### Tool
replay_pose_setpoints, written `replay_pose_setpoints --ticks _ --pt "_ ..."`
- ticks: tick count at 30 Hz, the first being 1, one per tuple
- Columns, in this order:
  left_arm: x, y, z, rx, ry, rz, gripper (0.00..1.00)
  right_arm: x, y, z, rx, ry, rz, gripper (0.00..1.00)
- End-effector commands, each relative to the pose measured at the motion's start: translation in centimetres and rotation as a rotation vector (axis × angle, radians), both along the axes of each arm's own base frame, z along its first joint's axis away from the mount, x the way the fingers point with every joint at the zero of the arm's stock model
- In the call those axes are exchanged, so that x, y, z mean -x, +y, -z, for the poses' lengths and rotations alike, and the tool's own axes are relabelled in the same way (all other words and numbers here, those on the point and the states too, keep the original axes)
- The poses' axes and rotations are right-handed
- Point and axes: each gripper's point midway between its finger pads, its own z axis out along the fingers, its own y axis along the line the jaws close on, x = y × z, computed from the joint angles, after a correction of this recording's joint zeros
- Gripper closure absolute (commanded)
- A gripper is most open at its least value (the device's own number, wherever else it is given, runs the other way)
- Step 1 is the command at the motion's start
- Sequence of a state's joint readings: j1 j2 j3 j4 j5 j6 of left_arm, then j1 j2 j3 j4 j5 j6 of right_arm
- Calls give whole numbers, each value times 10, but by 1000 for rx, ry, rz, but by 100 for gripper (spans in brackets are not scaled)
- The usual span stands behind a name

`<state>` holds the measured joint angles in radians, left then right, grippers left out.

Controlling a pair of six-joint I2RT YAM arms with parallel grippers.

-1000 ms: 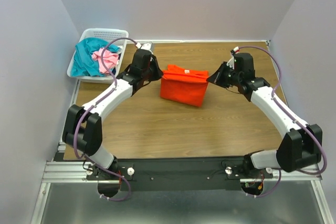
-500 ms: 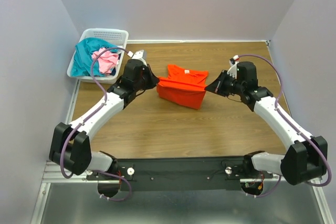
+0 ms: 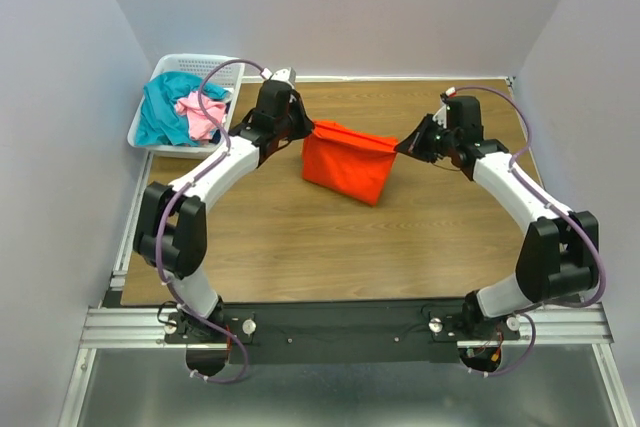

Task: Fold and stack the t-shirts
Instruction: Fold the tshirt

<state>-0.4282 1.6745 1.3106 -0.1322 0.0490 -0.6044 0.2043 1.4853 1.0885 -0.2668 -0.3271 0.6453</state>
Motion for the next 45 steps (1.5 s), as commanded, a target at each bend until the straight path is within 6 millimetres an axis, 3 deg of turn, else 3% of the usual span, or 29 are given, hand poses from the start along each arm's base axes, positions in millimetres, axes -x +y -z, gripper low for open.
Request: replay_pose_setpoints --ticks 1,8,12,16,18,19,21,25,32,33,35,36,37,38,39,40,41,42,43,45 --pt "-30 9 -7 -30 -38 -17 100 -27 -14 -7 29 -46 39 99" --pt "-52 7 6 -59 -11 5 100 -55 -25 -1 40 -41 49 99" --pt "-63 8 20 -57 11 9 100 -67 -24 15 34 -6 39 99" --pt "-77 5 20 -47 3 14 100 -79 -27 27 35 12 48 99" --pt "-82 3 25 -51 15 27 100 -86 -26 26 32 4 47 99" --pt "-85 3 38 -56 38 32 100 -88 -25 36 34 25 46 99" --pt "-91 -1 38 -47 38 45 100 -94 -26 40 29 31 43 99" --pt "-100 -7 60 -44 76 62 100 -106 -27 51 24 49 55 99" --pt "-116 -11 73 -52 90 59 99 -122 -30 70 24 79 78 99" --pt "-117 -11 76 -54 93 60 98 -123 -31 76 26 90 78 99" --pt "-122 -12 81 -53 101 60 82 -128 -32 76 34 85 88 99" --pt "-123 -13 87 -58 111 63 68 -129 -33 80 38 91 91 90" --pt "-124 -12 88 -61 114 61 62 -132 -35 79 40 86 98 84" --pt "-127 -12 82 -60 101 57 53 -134 -36 78 45 80 95 84" --pt "-127 -12 79 -59 96 56 37 -139 -36 73 44 63 92 78" --pt "-128 -12 75 -57 87 55 33 -141 -35 70 47 52 86 72" --pt "-129 -12 69 -56 78 55 27 -142 -34 63 42 38 72 61" --pt "-129 -12 62 -53 67 57 24 -145 -32 54 37 15 65 44" --pt "-128 -12 50 -49 47 57 24 -144 -31 49 31 5 53 0" --pt "-124 -12 39 -43 28 58 23 -140 -27 29 16 -31 31 0"
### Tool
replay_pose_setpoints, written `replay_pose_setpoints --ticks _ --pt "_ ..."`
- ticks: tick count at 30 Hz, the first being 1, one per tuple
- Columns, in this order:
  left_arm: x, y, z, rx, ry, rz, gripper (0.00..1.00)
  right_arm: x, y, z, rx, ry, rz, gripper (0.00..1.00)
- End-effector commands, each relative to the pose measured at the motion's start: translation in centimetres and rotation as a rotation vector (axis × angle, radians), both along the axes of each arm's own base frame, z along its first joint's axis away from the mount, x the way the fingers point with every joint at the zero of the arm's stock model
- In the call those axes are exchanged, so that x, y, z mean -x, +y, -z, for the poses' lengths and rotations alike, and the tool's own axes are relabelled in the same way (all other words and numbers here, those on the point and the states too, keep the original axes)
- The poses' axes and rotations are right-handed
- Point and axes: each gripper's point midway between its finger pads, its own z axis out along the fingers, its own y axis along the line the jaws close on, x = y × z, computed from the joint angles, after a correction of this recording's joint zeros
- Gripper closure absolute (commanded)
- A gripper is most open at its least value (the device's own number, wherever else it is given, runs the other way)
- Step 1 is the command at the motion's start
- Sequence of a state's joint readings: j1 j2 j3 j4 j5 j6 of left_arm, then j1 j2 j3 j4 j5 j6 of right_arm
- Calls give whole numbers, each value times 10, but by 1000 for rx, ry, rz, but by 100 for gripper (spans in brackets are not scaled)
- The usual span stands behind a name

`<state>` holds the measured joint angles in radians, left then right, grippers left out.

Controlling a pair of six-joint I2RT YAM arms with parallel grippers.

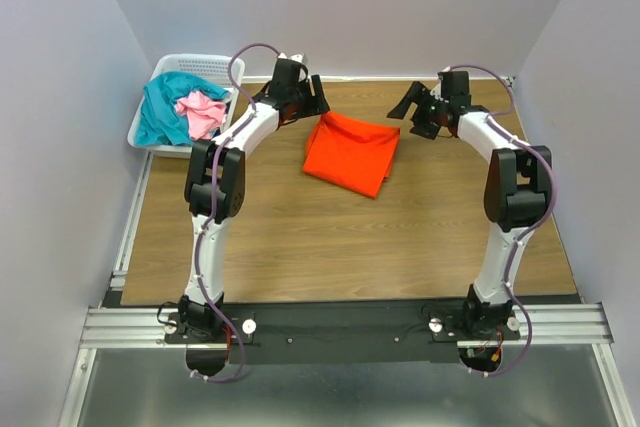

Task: Fold and stack the t-shirts
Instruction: Fold the tshirt

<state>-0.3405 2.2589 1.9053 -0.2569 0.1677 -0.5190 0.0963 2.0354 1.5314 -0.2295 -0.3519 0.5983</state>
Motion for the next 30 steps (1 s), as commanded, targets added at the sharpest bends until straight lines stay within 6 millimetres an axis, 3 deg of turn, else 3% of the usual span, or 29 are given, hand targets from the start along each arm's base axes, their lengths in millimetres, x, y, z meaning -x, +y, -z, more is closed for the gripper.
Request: replay_pose_setpoints --ticks 1,3,4,6,12,20,21,22,25,26,28,30 --pt "4 5 -56 14 -95 1 22 1 1 -35 -8 -79 -35 0" --pt "14 2 -59 13 -103 14 22 12 4 -54 -16 -112 -56 0" --pt "20 0 -73 21 -128 20 22 20 4 -51 -22 -99 -62 0" --pt "33 -10 -69 25 -124 48 21 36 16 -61 -42 -109 -101 0" --pt "64 -44 -50 47 -78 153 20 74 55 -44 -81 -52 -197 0" --pt "66 -56 -11 72 -9 192 20 68 67 -38 -103 -53 -215 0" --pt "61 -60 -17 80 -22 198 20 65 69 -34 -109 -49 -227 0" --pt "58 -61 -8 75 -12 200 20 64 70 -32 -110 -45 -231 0" --pt "43 -67 -7 80 -29 194 20 55 71 -26 -107 -41 -236 0" --pt "36 -71 -15 88 -48 193 20 52 72 -25 -104 -43 -235 0" --pt "30 -70 4 68 -11 183 20 47 72 -17 -95 -36 -233 0" --pt "19 -68 2 58 -22 163 20 41 73 -15 -90 -40 -236 0"
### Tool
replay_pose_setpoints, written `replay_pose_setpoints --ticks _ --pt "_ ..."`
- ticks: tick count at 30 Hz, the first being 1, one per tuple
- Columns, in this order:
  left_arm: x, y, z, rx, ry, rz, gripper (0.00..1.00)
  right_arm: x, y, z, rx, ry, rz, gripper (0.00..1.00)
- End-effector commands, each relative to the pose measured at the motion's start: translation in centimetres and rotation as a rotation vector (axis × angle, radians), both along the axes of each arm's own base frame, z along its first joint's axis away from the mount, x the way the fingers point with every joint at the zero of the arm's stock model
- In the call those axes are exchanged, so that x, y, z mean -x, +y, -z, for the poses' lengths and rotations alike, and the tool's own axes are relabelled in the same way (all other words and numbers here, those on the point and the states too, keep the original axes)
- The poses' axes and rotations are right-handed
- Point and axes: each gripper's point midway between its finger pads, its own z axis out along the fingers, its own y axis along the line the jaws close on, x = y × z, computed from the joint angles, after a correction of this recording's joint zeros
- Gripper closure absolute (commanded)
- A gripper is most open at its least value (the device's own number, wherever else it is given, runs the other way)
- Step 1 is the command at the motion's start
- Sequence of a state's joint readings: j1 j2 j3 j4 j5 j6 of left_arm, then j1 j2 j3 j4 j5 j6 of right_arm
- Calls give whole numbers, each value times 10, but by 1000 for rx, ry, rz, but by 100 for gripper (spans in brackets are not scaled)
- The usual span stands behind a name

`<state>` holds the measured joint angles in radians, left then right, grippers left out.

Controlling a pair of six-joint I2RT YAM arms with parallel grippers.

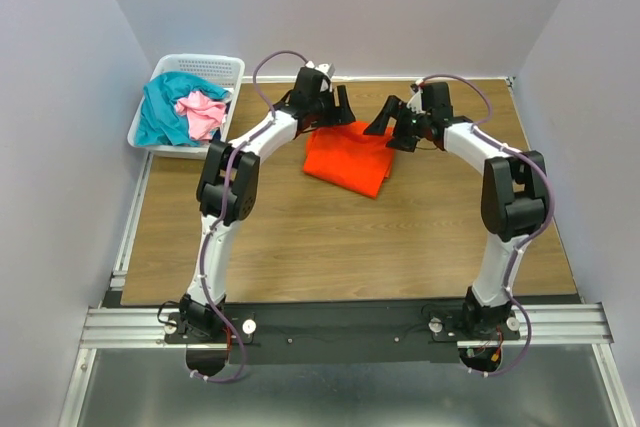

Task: Fold and stack the t-shirts
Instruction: Fold the tshirt

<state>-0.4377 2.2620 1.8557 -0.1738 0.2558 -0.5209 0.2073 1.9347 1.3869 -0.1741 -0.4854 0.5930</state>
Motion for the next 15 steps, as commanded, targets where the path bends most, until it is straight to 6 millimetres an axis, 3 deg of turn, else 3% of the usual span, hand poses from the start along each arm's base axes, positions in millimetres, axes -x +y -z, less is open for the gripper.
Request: replay_pose_setpoints --ticks 1,3,7,15 --pt "-17 0 7 -8 2 -12 20 -18 3 -3 -2 -42 -17 0" --pt "-26 1 5 -4 -10 -21 20 -25 2 -3 9 -52 -6 0" --pt "-40 7 27 -16 22 -39 20 -35 0 7 28 -47 11 0" --pt "-47 10 52 -23 53 -43 20 -53 -5 28 63 -34 43 0"
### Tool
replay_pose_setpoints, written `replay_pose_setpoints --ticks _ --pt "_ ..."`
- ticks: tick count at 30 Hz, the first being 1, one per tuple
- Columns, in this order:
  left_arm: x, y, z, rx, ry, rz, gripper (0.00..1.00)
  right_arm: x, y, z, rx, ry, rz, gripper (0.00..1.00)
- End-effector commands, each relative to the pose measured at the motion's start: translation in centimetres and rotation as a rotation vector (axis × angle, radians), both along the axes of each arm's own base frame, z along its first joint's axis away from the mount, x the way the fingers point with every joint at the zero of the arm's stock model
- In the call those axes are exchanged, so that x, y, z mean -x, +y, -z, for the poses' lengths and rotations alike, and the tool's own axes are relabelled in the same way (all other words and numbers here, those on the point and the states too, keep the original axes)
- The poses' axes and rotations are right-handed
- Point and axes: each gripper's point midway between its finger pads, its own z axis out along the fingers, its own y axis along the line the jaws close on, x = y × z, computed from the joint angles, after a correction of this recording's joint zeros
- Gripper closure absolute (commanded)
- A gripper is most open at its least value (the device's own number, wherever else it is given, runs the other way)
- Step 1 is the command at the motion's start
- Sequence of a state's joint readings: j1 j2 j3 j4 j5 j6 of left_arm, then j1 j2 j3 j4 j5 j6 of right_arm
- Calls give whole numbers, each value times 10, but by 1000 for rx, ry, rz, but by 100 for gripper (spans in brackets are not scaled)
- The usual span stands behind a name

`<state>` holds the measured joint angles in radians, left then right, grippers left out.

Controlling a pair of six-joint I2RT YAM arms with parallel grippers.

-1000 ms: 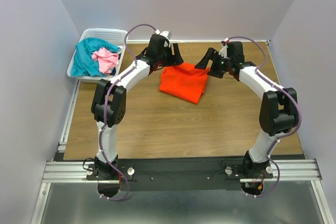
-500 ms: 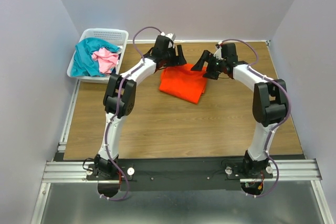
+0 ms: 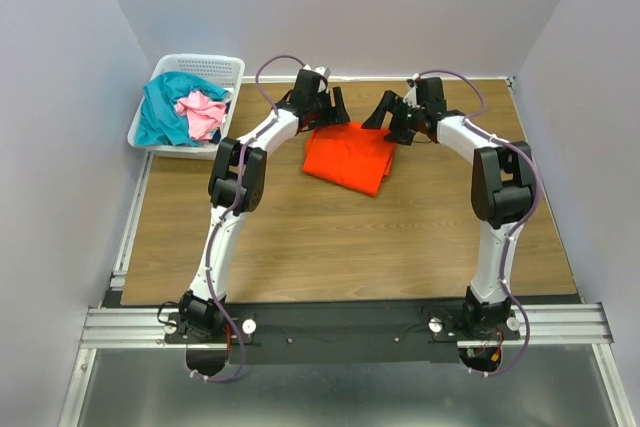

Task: Fold and stack the t-shirts
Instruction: Fold the tshirt

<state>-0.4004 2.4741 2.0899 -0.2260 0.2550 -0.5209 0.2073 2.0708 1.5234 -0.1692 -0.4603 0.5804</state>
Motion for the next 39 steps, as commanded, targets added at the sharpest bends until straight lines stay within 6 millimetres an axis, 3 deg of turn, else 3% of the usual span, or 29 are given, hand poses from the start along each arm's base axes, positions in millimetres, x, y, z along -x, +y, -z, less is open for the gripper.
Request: replay_pose_setpoints --ticks 1,8,15,16,17,19,20,22,26,31,35,39 --pt "-4 3 14 -10 27 -5 20 -19 -10 16 44 -14 36 0" --pt "3 3 31 -11 64 4 20 -23 -22 54 80 56 89 0" --pt "27 15 65 -52 150 -6 20 -16 -28 89 95 127 104 0" --pt "29 16 56 -47 142 -11 20 -14 -29 91 94 136 106 0" --pt "42 22 68 -59 176 -13 20 -14 -30 90 92 135 107 0" --pt "46 25 60 -49 151 -28 20 -11 -31 88 93 137 108 0" --pt "46 26 42 -38 121 -33 20 -9 -32 86 96 134 107 0" --pt "50 32 37 -51 108 -52 20 -10 -31 72 91 105 97 0" --pt "38 35 -10 -51 20 -71 20 -19 -28 39 63 41 87 0" --pt "33 33 -40 -34 -35 -67 20 -24 -16 3 3 -16 43 0" --pt "29 29 -34 -29 -31 -54 20 -28 -9 -4 -33 -24 15 0" --pt "23 22 -20 -25 -7 -35 20 -39 -8 12 -30 -5 23 0"
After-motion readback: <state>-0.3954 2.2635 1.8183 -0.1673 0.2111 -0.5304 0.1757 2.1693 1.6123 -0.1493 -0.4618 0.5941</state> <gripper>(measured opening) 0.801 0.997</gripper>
